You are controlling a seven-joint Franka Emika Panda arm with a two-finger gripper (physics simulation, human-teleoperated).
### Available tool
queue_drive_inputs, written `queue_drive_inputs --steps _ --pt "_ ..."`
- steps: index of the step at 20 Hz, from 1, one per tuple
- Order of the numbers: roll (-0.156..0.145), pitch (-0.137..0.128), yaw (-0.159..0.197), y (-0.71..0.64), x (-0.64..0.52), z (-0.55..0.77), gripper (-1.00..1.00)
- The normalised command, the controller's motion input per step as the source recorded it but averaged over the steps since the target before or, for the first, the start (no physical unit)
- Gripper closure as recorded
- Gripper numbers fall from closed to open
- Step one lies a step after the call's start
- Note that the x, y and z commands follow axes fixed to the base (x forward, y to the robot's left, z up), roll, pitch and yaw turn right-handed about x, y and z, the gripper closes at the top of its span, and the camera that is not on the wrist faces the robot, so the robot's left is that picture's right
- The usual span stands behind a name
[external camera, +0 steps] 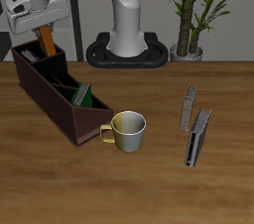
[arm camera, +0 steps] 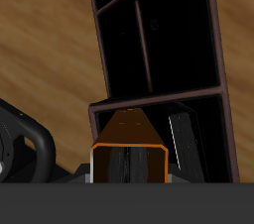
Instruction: Place the green book into the right desk caddy's left compartment and place the black book into the right desk caddy's right compartment and place the orange book into the right desk caddy's right compartment
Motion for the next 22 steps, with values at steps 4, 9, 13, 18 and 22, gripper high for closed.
queue_drive_inputs --steps 4,9,13,18,22 --pt "-0.014 0.027 -0.001 -0.02 -0.01 -0.22 1.00" --pt "-0.011 0.034 -0.011 -0.09 -0.01 -0.26 1.00" --pt "-0.035 0.030 0.002 -0.08 0.02 -0.24 1.00" --pt "-0.029 0.039 -0.014 -0.10 -0.01 -0.18 -1.00" --pt "-0.035 -0.007 -0.003 -0.03 0.03 0.05 -1.00"
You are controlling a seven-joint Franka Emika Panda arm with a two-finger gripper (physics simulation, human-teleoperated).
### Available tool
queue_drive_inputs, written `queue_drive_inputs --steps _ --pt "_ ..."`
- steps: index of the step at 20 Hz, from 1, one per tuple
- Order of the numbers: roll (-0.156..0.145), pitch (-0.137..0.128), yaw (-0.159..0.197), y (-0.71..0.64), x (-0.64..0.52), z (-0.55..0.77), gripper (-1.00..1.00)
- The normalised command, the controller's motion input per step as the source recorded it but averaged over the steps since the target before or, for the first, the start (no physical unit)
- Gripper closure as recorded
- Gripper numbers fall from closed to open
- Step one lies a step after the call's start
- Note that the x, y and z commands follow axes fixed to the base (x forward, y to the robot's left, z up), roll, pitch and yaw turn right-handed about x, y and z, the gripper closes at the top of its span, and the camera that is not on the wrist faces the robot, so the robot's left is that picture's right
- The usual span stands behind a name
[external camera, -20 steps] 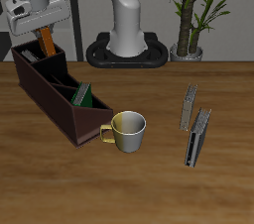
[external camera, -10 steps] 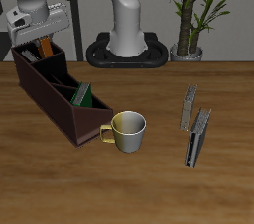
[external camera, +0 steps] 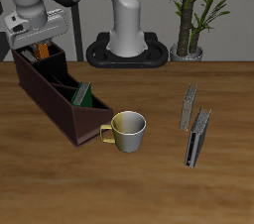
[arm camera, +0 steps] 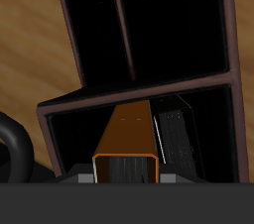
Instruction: Place the green book into the right desk caddy's left compartment and place the black book into the right desk caddy's right compartment and place the orange book into the right desk caddy's right compartment
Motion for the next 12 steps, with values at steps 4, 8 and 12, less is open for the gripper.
queue_drive_inputs --steps 4,8,12 --pt "-0.001 -0.017 0.010 0.14 0.01 0.12 -1.00" --pt "0.011 -0.034 0.019 0.24 0.07 0.20 -1.00" --pt "0.044 -0.023 0.018 0.27 0.04 0.18 -1.00"
